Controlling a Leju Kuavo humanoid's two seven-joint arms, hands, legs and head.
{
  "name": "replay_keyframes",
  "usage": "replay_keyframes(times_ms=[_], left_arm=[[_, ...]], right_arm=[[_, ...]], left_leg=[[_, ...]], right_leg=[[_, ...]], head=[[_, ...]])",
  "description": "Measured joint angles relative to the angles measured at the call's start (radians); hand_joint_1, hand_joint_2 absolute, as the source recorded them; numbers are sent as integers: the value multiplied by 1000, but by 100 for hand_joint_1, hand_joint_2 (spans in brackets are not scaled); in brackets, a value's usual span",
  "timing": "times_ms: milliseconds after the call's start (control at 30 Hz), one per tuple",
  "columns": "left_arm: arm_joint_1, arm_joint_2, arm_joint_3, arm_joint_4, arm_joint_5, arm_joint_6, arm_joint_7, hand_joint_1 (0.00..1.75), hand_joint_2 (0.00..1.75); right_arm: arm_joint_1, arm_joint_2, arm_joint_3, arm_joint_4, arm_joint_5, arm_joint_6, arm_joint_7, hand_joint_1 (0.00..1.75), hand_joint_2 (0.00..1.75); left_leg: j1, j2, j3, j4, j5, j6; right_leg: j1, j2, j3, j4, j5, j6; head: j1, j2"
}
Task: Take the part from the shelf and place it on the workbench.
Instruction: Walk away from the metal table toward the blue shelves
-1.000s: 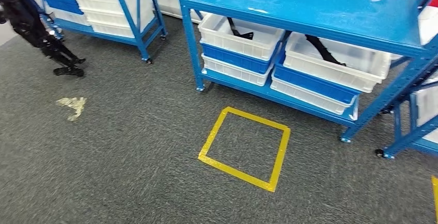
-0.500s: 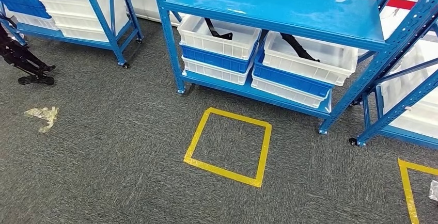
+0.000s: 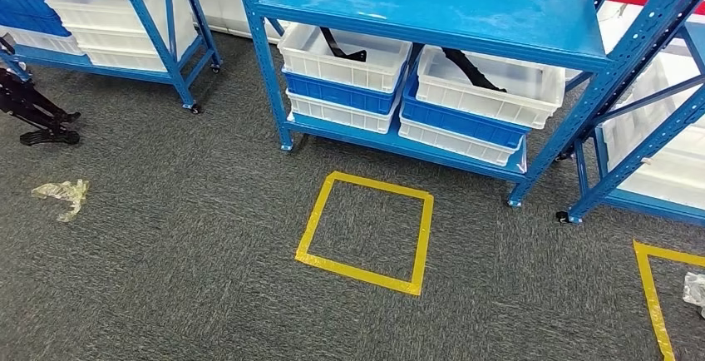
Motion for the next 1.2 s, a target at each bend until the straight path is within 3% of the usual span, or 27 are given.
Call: replay_keyframes(times_ms=[100,200,300,367,400,467,500,533,567,633,700,733,800,833,867,900,933,1000,1067,1133,1200], left_arm=[[0,2,0,0,1,3,0,0,0],[-1,1,0,0,2,5,0,0,0],[-1,1,0,0,3,7,1,0,0],[0,0,0,0,3,6,3,0,0],[1,-1,0,0,3,6,5,0,0],[1,0,0,0,3,5,7,0,0],[1,2,0,0,3,5,8,0,0],[1,4,0,-1,3,6,9,0,0],[0,6,0,-1,2,6,10,0,0],[0,6,0,-1,1,7,11,0,0],[-1,4,0,-1,0,7,11,0,0],[-1,4,0,-1,0,7,11,0,0],[-1,4,0,-1,0,7,11,0,0],[0,4,0,-1,0,7,11,0,0],[2,4,0,-1,0,7,11,0,0],[2,4,0,-1,1,7,11,0,0],[3,4,0,-1,1,7,11,0,0],[3,6,0,-1,1,7,11,0,0],[2,8,0,-1,3,7,11,0,0],[3,8,0,-1,6,8,11,0,0],[6,8,1,-1,8,8,11,0,0]], right_arm=[[-1,2,0,0,4,0,0,0,0],[-2,4,1,0,8,0,0,0,0],[-1,3,2,0,9,0,0,0,0],[2,0,2,0,9,0,0,0,0],[4,-1,2,0,10,0,1,0,0],[4,0,2,0,11,0,1,0,0],[4,3,2,0,11,1,1,0,0],[4,6,2,0,11,2,2,0,0],[4,7,3,0,11,3,2,0,0],[4,6,3,0,12,2,2,0,0],[4,5,3,0,12,2,2,0,0],[4,4,3,0,13,2,2,0,0],[3,5,3,0,14,2,2,0,0],[3,5,3,0,14,2,2,0,0],[4,6,3,0,14,2,2,0,0],[4,6,3,0,14,2,2,0,0],[4,6,3,0,14,2,2,0,0],[3,8,3,0,15,2,2,0,0],[3,11,3,0,16,2,2,0,0],[3,12,3,0,17,3,2,0,0],[3,12,4,0,19,4,2,0,0]], left_leg=[[-1,0,4,-10,4,3],[6,3,41,-82,38,15],[13,6,54,-107,50,11],[18,6,54,-103,44,0],[23,5,54,-98,39,-9],[36,4,51,-73,20,-35],[40,5,45,-54,6,-49],[42,5,40,-39,-7,-60],[43,5,37,-31,-16,-67],[49,4,38,-31,-23,-73],[53,-1,27,0,-41,-74],[54,-4,0,50,-65,-73],[50,-10,-86,198,-120,-69],[49,-12,-130,263,-133,-66],[48,-12,-159,293,-126,-61],[47,-12,-170,285,-98,-55],[45,-13,-160,236,-53,-48],[38,-16,-114,103,25,-34],[27,-20,-86,33,37,-28],[20,-21,-71,18,21,-24],[19,-23,-41,2,19,-16]], right_leg=[[-6,0,4,-12,6,7],[-3,0,1,-6,1,8],[-8,2,-80,154,-65,3],[-19,2,-119,221,-77,19],[-26,1,-111,199,-59,34],[-41,-2,-57,86,-10,69],[-45,-1,-34,39,2,75],[-45,1,-20,16,3,68],[-41,3,-19,18,-6,53],[-32,7,-15,22,-14,18],[-29,9,-7,20,-19,0],[-28,10,-2,19,-22,-8],[-23,10,7,19,-32,-21],[-20,11,13,19,-37,-27],[-17,13,20,19,-43,-30],[-15,16,28,19,-50,-32],[-15,20,39,19,-58,-31],[-13,27,53,17,-75,-24],[-13,30,62,10,-86,-10],[-12,31,82,1,-83,10],[-11,23,82,30,-79,21]], head=[[0,0],[1,0],[2,0],[3,0],[3,0],[4,0],[6,0],[7,0],[5,0],[-1,0],[-4,0],[-6,0],[-7,0],[-7,0],[-7,0],[-7,0],[-7,0],[-7,0],[-7,0],[-8,0],[-4,0]])
